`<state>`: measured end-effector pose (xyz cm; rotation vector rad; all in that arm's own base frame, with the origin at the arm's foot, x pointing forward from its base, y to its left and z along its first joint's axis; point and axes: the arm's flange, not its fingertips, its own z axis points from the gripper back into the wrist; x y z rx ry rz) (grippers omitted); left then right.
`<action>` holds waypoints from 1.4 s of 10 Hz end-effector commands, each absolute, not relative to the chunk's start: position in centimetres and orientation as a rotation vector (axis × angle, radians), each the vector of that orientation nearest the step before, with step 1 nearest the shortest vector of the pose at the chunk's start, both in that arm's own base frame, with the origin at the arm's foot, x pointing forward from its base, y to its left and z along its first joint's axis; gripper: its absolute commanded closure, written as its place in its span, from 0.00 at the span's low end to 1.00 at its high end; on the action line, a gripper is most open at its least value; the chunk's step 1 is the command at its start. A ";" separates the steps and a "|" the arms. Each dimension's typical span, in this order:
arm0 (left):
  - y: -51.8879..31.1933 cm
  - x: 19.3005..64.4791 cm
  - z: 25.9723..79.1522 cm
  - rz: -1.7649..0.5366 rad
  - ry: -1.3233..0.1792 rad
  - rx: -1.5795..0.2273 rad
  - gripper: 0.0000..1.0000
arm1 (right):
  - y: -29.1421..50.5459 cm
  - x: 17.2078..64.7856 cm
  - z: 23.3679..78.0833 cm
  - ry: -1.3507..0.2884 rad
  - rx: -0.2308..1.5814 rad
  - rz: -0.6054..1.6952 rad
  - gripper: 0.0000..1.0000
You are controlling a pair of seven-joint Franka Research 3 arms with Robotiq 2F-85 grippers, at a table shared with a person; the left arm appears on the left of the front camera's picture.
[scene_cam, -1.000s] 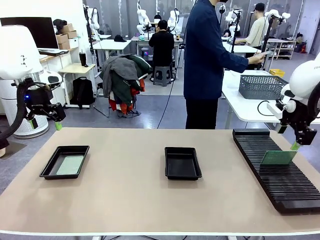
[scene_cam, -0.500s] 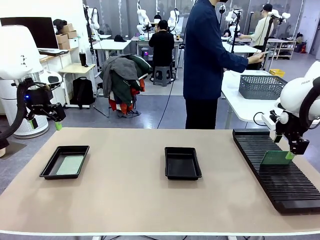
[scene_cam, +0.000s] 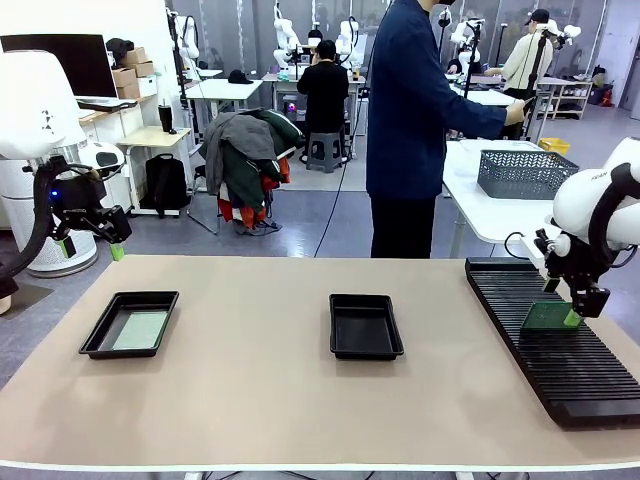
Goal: Inspect and transfer BCBs to ESD trays.
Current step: Pick up the Blank PCB from the PCB Rack and place it in the right ESD tray.
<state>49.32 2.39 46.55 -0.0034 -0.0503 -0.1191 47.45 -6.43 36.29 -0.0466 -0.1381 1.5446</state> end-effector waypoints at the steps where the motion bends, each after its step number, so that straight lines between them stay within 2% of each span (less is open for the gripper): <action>1: 2.5 49.2 46.3 -0.125 -0.059 -0.012 0.00 | -6.8 47.2 35.4 -0.187 -0.059 1.545 0.00; 3: 2.5 49.2 46.3 -0.125 -0.059 -0.012 0.00 | -7.2 47.0 35.4 -0.200 -0.052 1.540 0.00; 5: 2.5 49.2 46.3 -0.125 -0.059 -0.012 0.00 | -7.2 46.8 35.5 -0.197 -0.050 1.535 0.06; 14: 2.5 49.2 46.3 -0.125 -0.059 -0.012 0.00 | -6.9 46.8 36.2 -0.166 -0.053 1.538 0.42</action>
